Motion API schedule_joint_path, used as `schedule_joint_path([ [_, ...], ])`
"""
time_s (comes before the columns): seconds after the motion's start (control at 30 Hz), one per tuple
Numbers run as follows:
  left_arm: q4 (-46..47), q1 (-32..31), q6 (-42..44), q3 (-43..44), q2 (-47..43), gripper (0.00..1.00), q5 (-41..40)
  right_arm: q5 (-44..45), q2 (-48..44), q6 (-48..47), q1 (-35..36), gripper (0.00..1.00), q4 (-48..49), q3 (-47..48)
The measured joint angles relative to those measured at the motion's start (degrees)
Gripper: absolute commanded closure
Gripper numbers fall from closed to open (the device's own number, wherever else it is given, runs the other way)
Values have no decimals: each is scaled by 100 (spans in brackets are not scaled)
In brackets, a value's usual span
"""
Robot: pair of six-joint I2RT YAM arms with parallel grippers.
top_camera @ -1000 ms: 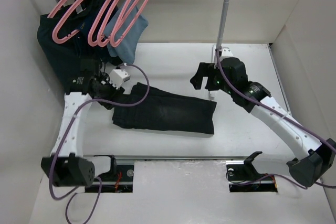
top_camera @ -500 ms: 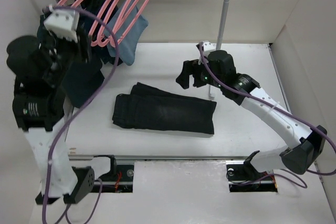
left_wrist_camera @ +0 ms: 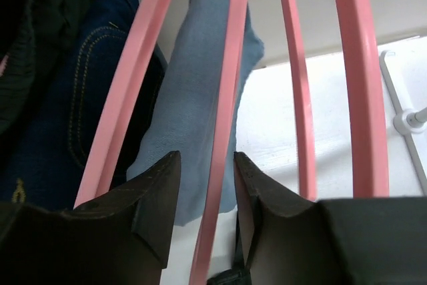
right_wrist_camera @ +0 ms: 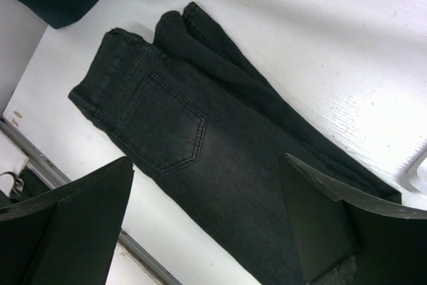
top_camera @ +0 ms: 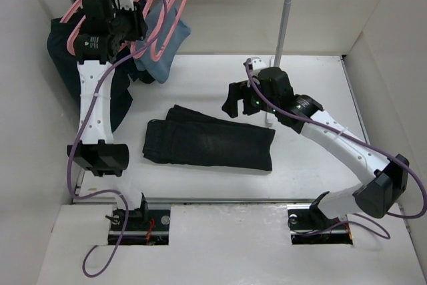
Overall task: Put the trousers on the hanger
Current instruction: Pick up the hanger from the clothesline.
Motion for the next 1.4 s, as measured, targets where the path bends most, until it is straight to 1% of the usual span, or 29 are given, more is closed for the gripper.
schedule_joint_path([
  [0.13,181,0,2,2,-74,70,-61,42,-116,-31,0,6,-92,-179],
  [0.27,306,0,35,-7,-195,70,-72,201,-280,-50,0,6,-201,-227],
  [0.37,304,-11,98,-11,-203,63,-55,323,-389,-70,0,6,-256,-229],
  [0.5,245,-37,173,-59,-149,63,-85,466,-481,-94,0,6,-282,-229],
  [0.63,221,-57,258,-199,-96,75,-184,520,-492,-94,0,6,-378,-229],
  [0.67,214,-59,280,-234,-85,83,-208,529,-492,-94,0,6,-409,-229],
  [0.7,212,-59,295,-264,-74,88,-223,533,-492,-94,0,6,-431,-229],
  [0.73,203,-59,304,-275,-63,97,-229,533,-494,-94,0,6,-444,-229],
  [0.77,201,-59,326,-284,-48,100,-223,535,-496,-94,0,6,-455,-229],
  [1.13,236,-70,275,-297,-44,100,-205,619,-629,-90,0,6,-501,-267],
  [1.4,262,-70,136,-291,-398,100,-199,621,-636,-66,11,6,-507,-376],
])
